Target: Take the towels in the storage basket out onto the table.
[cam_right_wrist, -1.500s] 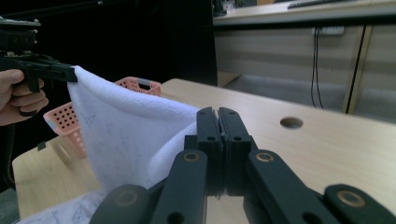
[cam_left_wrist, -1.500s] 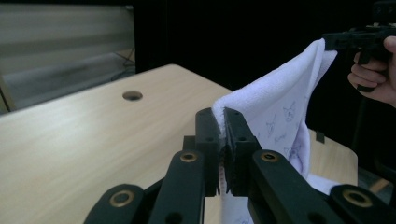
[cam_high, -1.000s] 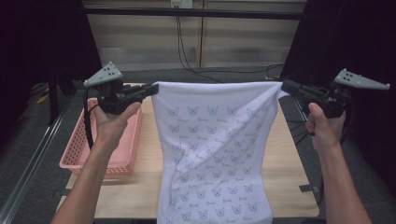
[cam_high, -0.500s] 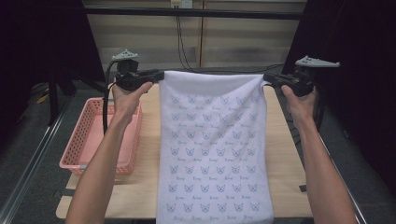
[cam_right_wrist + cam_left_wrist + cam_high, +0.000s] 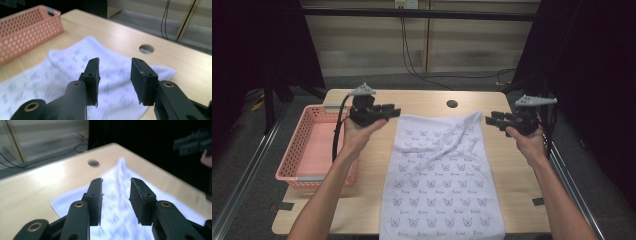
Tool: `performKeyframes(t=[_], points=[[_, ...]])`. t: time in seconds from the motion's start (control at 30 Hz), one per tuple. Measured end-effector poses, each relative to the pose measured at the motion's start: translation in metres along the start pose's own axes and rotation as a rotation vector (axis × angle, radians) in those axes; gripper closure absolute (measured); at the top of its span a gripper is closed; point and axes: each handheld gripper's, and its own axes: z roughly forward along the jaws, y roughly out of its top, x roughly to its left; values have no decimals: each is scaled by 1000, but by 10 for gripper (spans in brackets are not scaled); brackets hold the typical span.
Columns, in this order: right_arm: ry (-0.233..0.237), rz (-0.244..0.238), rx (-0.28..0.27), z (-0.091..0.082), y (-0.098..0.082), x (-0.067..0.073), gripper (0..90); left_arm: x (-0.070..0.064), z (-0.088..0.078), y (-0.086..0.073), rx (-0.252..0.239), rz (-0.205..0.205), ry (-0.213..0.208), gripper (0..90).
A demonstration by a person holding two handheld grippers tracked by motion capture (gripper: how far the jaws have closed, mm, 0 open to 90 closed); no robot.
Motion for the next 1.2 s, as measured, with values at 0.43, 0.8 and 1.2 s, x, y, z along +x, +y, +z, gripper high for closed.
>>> performKeyframes(t=[0.43, 0.8, 1.2], points=[[100, -1, 232, -10, -118, 61, 545, -59, -13, -111, 140, 2, -101, 675], [21, -68, 362, -5, -146, 61, 827, -64, -3, -163, 340, 41, -132, 641], [77, -35, 417, -33, -157, 66, 841, -82, -13, -177, 372, 61, -176, 643]])
